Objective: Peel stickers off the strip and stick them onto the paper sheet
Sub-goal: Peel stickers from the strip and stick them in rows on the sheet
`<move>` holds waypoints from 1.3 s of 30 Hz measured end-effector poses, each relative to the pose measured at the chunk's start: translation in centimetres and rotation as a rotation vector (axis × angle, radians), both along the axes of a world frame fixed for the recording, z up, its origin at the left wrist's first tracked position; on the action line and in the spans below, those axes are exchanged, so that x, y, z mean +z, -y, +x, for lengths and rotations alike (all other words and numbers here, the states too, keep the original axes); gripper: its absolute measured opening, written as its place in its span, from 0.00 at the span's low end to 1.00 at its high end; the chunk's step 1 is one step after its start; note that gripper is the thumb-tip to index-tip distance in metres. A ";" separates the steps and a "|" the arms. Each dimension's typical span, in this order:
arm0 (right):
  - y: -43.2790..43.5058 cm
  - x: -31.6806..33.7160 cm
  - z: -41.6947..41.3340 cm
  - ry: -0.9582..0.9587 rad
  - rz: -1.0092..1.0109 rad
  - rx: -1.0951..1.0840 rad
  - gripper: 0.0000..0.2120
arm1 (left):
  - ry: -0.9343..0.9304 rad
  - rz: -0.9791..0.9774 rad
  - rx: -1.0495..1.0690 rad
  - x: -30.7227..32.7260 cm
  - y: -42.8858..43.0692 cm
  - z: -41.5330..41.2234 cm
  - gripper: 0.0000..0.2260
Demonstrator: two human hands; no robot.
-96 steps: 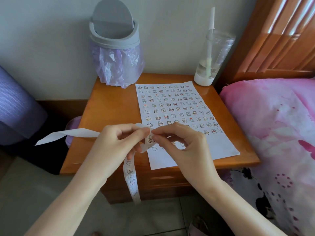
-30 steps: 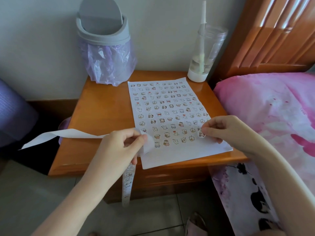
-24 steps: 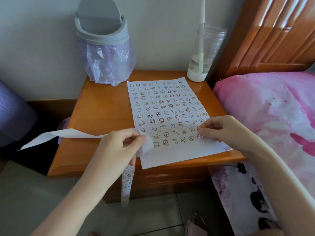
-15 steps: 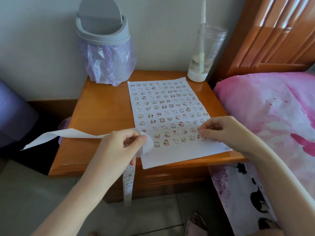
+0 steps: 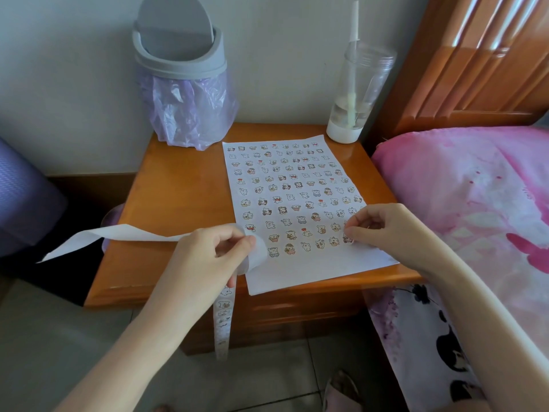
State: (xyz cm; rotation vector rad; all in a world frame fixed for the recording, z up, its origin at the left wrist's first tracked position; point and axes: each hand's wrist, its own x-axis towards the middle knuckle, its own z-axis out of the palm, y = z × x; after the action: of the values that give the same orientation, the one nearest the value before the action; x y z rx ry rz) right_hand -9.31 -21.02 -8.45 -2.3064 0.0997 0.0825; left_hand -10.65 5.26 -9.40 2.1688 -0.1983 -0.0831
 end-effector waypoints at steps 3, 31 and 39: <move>-0.2 -0.1 -0.1 0.025 -0.042 0.002 0.01 | 0.003 0.004 -0.002 0.0 0.0 0.0 0.10; 0.6 -0.9 0.1 0.007 -0.054 0.014 0.08 | -0.016 -0.001 0.003 0.2 0.1 -0.1 0.09; -3.0 0.9 -1.0 0.216 0.106 0.040 0.08 | -0.163 -0.216 0.047 1.9 -1.0 0.3 0.09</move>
State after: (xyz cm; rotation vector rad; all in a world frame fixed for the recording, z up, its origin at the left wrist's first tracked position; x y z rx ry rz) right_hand -10.31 -18.05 -7.52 -2.1966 -0.0596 -0.1378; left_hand -10.36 6.26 -7.50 1.9399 -0.0594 -0.2010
